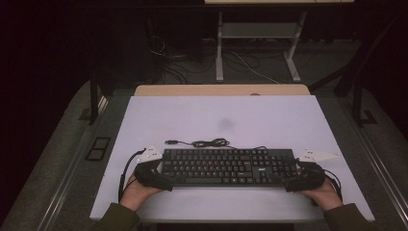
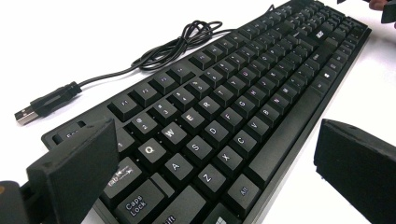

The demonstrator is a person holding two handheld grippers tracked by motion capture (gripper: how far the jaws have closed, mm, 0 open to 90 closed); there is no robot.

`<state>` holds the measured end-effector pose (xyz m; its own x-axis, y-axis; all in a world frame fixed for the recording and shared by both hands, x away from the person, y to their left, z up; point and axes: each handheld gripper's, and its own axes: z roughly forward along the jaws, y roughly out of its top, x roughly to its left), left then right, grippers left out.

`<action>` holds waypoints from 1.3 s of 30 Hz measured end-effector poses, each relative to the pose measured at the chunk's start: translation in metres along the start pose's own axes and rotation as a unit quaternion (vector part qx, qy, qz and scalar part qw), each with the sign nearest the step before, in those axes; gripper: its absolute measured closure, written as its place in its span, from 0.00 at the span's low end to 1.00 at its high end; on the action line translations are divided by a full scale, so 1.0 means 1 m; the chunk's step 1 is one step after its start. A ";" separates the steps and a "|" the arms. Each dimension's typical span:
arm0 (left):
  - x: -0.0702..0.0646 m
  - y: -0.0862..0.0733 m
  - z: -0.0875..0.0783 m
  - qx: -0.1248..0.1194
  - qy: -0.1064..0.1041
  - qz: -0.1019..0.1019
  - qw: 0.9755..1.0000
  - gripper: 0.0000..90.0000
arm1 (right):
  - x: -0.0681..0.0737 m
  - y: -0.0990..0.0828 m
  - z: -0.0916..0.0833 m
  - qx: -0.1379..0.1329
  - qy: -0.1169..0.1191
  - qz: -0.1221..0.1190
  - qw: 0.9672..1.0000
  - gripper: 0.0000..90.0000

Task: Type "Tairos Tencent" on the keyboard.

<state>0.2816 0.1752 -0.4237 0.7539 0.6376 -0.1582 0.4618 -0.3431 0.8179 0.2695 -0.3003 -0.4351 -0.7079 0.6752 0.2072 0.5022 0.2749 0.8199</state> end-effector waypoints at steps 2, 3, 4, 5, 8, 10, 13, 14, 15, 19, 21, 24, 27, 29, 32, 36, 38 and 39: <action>0.000 0.000 0.000 0.000 0.000 -0.001 1.000 0.00 | 0.000 0.000 0.000 0.000 0.001 -0.001 1.000 0.11; 0.000 0.000 0.000 -0.001 0.000 -0.003 1.000 0.00 | 0.000 0.000 0.000 0.000 0.001 -0.002 1.000 0.11; 0.000 0.000 -0.001 -0.001 -0.001 -0.003 1.000 0.00 | 0.000 0.001 0.000 -0.001 0.002 -0.002 1.000 0.11; 0.000 0.000 -0.001 -0.002 -0.001 -0.003 1.000 0.00 | 0.001 0.001 0.000 0.000 0.003 -0.001 1.000 0.11; 0.000 0.000 0.000 -0.003 -0.003 -0.005 1.000 0.00 | 0.001 0.002 0.002 -0.003 0.009 -0.002 1.000 0.11; 0.000 0.001 0.000 -0.004 -0.004 -0.005 1.000 0.00 | 0.001 0.003 0.002 -0.003 0.009 -0.002 1.000 0.11; 0.000 0.000 0.000 -0.007 -0.005 -0.007 1.000 0.00 | 0.001 0.006 0.004 -0.005 0.016 -0.001 1.000 0.11; 0.000 0.000 0.000 -0.007 -0.005 -0.007 1.000 0.00 | 0.001 0.008 0.005 -0.006 0.018 -0.004 1.000 0.11; 0.000 0.000 -0.001 -0.005 -0.004 -0.006 1.000 0.00 | 0.002 0.009 0.005 -0.006 0.017 -0.003 1.000 0.11; 0.000 -0.001 -0.001 -0.005 -0.003 -0.005 1.000 0.00 | 0.004 0.012 0.007 -0.009 0.020 -0.005 1.000 0.11; -0.001 0.000 -0.001 -0.006 -0.004 -0.005 1.000 0.00 | 0.006 0.014 0.009 -0.010 0.023 -0.006 1.000 0.11; -0.002 0.000 -0.001 -0.003 -0.004 -0.005 1.000 0.00 | 0.007 0.016 0.011 -0.011 0.026 -0.008 1.000 0.11; -0.002 0.000 0.000 -0.007 -0.005 -0.005 1.000 0.00 | 0.008 0.019 0.013 -0.013 0.032 -0.010 0.999 0.11; -0.002 0.001 0.000 -0.007 -0.006 -0.001 1.000 0.00 | 0.009 0.021 0.016 -0.015 0.036 -0.008 0.999 0.12; -0.003 0.001 0.001 -0.005 -0.007 -0.003 1.000 0.00 | 0.012 0.024 0.018 -0.015 0.040 -0.010 0.999 0.12; -0.003 0.000 0.002 -0.005 -0.009 -0.004 1.000 0.00 | 0.014 0.026 0.021 -0.016 0.044 -0.011 0.999 0.12; -0.003 0.000 0.003 -0.004 -0.009 -0.002 1.000 0.00 | 0.014 0.027 0.023 -0.018 0.046 -0.011 0.999 0.12; -0.003 0.000 0.003 -0.004 -0.010 -0.003 1.000 0.00 | 0.014 0.027 0.024 -0.017 0.047 -0.009 0.999 0.12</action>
<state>0.2809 0.1714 -0.4249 0.7603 0.6257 -0.1743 0.4626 -0.3332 0.8216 0.2848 -0.2666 -0.4225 -0.7614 0.6021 0.2403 0.4724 0.2615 0.8417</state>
